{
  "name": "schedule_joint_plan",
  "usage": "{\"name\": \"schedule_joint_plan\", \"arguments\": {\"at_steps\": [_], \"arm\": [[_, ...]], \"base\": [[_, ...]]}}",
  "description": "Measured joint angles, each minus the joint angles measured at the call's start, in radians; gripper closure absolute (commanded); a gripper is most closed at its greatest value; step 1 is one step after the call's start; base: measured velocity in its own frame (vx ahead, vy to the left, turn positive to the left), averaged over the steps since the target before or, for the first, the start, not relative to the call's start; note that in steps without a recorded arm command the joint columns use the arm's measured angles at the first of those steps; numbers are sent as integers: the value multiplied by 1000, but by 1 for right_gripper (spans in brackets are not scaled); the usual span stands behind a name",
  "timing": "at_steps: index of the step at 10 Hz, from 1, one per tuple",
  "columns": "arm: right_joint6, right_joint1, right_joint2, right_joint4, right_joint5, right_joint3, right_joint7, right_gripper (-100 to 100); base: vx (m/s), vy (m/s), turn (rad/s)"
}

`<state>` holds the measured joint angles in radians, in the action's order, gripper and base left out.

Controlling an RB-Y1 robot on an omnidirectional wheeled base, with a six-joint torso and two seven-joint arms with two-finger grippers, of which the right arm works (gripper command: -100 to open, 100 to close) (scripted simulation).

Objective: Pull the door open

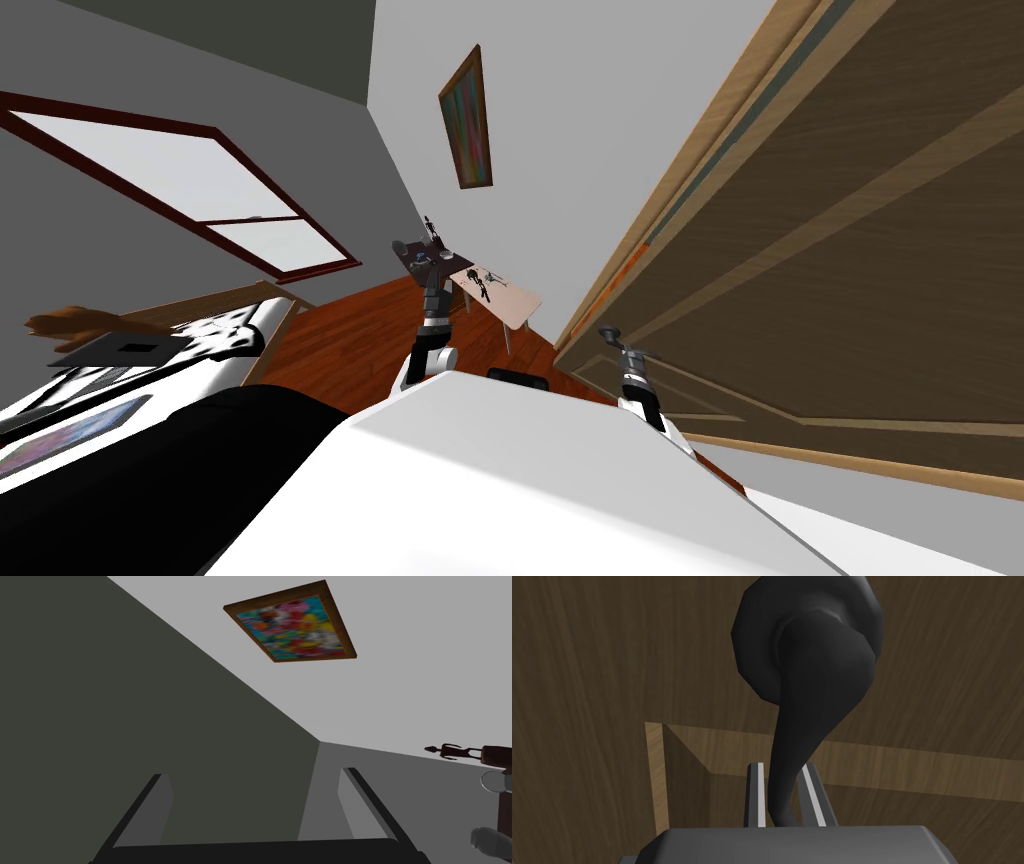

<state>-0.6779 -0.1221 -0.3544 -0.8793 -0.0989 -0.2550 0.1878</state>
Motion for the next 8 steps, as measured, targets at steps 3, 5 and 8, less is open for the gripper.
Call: {"name": "schedule_joint_plan", "arguments": {"at_steps": [3, 5, 8], "arm": [[0, -20, -5, -36, 15, 27, 21, 100], [-6, -44, -14, -64, 27, 50, 42, 100], [-23, -46, -21, -53, 41, 76, 64, 100]], "base": [[-214, -42, 79], [-240, -42, 100], [-175, -42, 80]]}}
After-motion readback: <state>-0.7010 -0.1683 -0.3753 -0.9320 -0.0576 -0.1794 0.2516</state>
